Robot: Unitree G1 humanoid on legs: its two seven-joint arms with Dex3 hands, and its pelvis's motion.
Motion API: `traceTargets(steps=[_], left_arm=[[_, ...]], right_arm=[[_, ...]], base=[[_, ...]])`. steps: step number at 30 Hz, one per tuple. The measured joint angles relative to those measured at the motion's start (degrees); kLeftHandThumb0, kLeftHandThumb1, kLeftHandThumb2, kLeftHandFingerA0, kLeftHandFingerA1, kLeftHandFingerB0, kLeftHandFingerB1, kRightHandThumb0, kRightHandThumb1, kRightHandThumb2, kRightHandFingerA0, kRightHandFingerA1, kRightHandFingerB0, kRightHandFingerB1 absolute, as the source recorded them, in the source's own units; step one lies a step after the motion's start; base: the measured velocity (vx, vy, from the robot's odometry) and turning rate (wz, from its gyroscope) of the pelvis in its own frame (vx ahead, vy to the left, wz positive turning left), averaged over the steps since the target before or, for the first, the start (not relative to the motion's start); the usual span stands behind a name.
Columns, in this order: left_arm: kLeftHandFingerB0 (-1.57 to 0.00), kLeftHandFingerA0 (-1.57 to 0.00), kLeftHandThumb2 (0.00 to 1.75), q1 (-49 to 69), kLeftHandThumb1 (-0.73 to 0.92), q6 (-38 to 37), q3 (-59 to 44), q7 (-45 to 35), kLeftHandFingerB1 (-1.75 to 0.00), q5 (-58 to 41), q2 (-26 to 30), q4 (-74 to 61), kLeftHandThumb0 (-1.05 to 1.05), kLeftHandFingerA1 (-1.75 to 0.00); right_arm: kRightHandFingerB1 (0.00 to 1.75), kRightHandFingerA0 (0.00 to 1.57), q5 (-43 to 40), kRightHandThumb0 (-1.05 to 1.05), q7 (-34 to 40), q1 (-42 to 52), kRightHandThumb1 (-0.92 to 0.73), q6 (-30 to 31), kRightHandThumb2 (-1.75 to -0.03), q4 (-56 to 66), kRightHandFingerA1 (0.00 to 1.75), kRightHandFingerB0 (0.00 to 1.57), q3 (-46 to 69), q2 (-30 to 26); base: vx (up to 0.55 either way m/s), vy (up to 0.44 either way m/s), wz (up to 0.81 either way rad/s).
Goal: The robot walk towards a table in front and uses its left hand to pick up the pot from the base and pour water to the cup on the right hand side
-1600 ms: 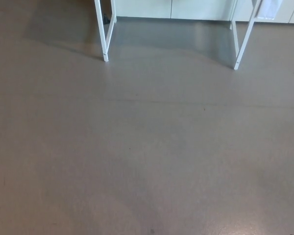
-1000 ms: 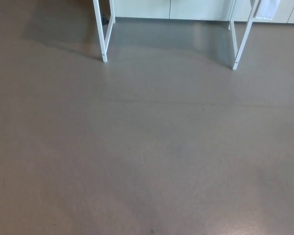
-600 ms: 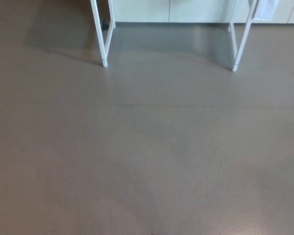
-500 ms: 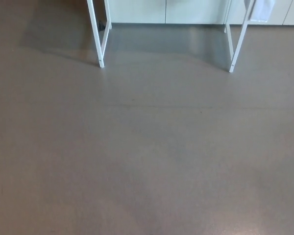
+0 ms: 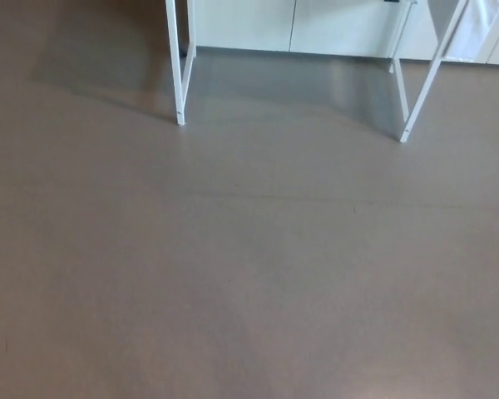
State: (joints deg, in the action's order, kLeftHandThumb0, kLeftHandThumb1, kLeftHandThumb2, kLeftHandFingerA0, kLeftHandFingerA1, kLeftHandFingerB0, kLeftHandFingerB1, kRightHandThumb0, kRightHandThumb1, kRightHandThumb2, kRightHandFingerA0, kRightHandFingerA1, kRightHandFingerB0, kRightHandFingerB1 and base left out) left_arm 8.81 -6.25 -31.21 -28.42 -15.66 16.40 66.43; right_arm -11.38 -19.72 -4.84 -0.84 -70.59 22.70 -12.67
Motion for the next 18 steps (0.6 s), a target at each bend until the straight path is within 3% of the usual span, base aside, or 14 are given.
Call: traceTargets(steps=[3, 4, 10, 18], left_arm=[[-0.40, -0.53, 0.53, 0.1, 0.49, 0.0, 0.3, 0.0, -0.37, -0.3, 0.0, 0.5, 0.02, -0.41], [-0.41, -0.54, 0.53, 0.1, 0.49, 0.0, 0.4, 0.0, -0.37, -0.3, 0.0, 0.8, 0.00, -0.42], [-0.43, -0.57, 0.53, -0.1, 0.49, 0.0, 1.2, 0.2, -0.38, -0.5, -0.5, 1.0, -0.02, -0.42], [-0.44, -0.55, 0.54, 0.4, 0.50, -0.4, 2.0, 0.2, -0.39, -0.5, -0.4, 1.1, 0.02, -0.42]], right_arm=[[0.69, 0.56, 0.0, -0.38, -0.2, 0.1, -0.22, -0.2, -0.82, -0.1, 0.82, 0.32, -0.2, -0.1], [0.66, 0.54, 0.0, -0.31, -0.2, 0.2, -0.17, -0.3, -0.88, -0.1, 0.77, 0.31, -0.2, -0.1], [0.67, 0.63, -0.2, -0.27, -0.3, 0.2, -0.14, -0.3, -0.86, -0.1, 0.81, 0.35, -0.4, -1.1], [0.68, 0.67, -0.2, -0.28, -0.1, 0.4, -0.15, -0.3, -0.87, -0.4, 0.82, 0.37, -1.1, -1.1]], base=[[0.15, -0.155, 0.07], [0.13, -0.176, 0.24], [0.19, -0.253, 0.11], [0.17, 0.021, -0.11]])
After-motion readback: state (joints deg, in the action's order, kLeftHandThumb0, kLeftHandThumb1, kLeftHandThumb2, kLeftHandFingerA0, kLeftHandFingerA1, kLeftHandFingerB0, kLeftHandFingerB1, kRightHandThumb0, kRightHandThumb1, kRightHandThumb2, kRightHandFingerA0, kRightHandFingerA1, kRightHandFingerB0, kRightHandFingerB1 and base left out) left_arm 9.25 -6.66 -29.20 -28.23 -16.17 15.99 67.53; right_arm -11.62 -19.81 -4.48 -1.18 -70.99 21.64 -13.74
